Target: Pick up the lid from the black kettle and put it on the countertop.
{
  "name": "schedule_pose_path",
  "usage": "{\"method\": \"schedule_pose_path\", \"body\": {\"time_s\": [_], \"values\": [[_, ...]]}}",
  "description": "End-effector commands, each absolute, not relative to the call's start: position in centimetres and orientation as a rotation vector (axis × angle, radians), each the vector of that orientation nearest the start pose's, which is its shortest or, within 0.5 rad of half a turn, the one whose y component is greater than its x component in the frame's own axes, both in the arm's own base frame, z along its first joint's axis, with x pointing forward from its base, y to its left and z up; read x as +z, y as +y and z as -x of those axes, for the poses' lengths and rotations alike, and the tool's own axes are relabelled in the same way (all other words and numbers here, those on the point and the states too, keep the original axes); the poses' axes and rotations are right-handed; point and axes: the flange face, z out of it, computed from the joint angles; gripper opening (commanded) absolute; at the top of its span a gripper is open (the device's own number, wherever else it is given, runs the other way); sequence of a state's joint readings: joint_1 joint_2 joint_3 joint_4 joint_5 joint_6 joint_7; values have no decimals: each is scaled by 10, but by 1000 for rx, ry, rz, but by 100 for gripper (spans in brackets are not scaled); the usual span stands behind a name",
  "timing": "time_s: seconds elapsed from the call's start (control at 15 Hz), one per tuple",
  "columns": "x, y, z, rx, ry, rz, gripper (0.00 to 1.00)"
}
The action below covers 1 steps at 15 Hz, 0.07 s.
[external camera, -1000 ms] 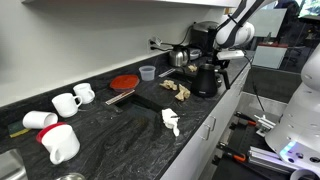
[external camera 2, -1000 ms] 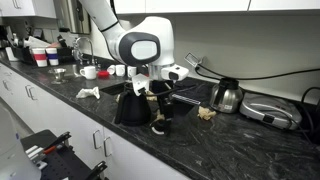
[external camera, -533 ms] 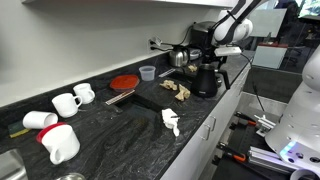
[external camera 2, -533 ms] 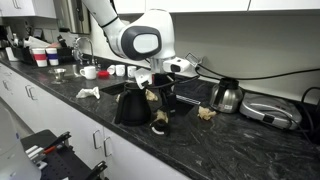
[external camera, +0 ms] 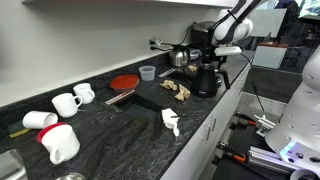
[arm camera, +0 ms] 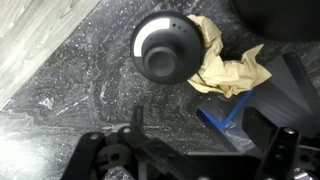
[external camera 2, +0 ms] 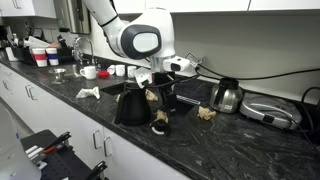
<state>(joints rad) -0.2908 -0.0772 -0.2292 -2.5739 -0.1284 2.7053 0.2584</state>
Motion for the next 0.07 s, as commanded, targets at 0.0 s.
{"method": "schedule_pose_path", "body": {"time_s": [0.0], "values": [[310, -226, -404, -320, 1049, 3023, 100]]}}
